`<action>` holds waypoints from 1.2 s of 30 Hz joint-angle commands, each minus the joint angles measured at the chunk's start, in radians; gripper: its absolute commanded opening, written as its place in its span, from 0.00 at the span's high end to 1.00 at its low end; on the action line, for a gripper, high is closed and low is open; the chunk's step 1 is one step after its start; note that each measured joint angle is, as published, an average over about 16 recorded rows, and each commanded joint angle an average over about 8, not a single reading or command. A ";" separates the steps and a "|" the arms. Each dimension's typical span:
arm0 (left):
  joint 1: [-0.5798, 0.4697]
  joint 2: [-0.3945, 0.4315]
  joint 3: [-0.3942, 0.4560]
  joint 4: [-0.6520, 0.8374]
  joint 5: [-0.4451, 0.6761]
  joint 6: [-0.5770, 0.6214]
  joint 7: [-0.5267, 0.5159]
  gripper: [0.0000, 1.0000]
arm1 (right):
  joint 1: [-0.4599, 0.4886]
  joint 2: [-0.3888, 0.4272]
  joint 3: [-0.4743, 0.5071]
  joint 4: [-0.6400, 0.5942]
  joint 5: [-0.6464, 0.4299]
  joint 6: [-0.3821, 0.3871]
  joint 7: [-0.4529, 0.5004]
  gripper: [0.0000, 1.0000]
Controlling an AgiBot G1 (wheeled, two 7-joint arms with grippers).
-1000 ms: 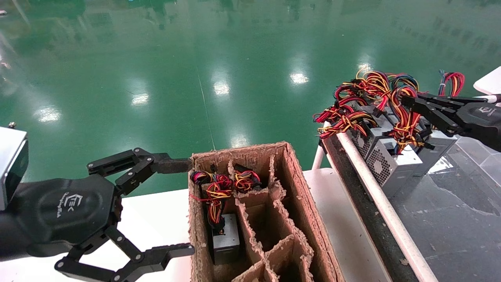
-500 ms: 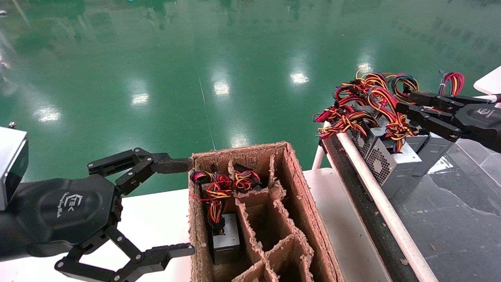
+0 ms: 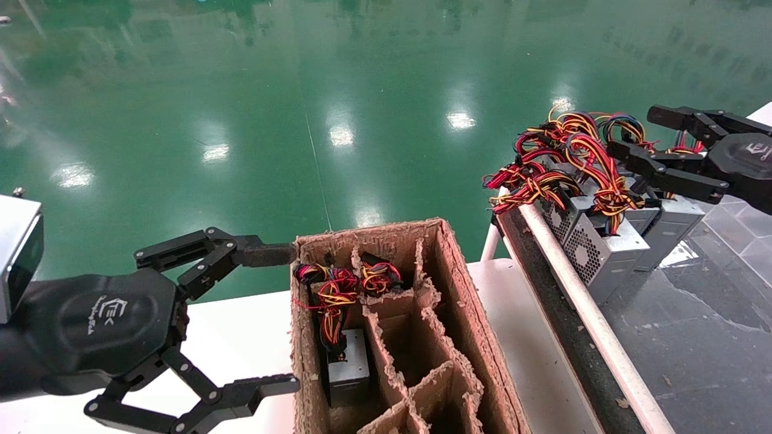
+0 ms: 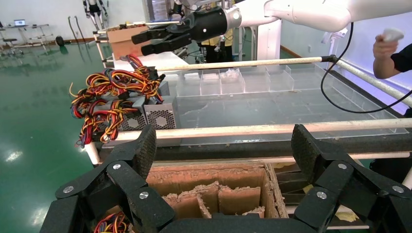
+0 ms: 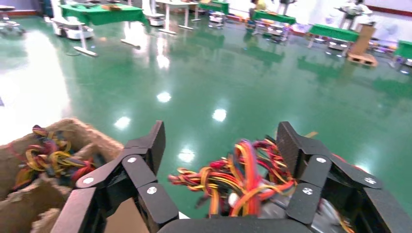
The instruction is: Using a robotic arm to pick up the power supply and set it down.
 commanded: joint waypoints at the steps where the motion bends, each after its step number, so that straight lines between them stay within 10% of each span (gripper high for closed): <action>1: 0.000 0.000 0.000 0.000 0.000 0.000 0.000 0.00 | -0.014 0.003 0.000 0.031 0.011 -0.005 0.010 0.00; 36: 0.000 0.000 0.001 0.000 -0.001 0.000 0.000 0.00 | -0.266 0.050 -0.003 0.572 0.206 -0.084 0.182 0.00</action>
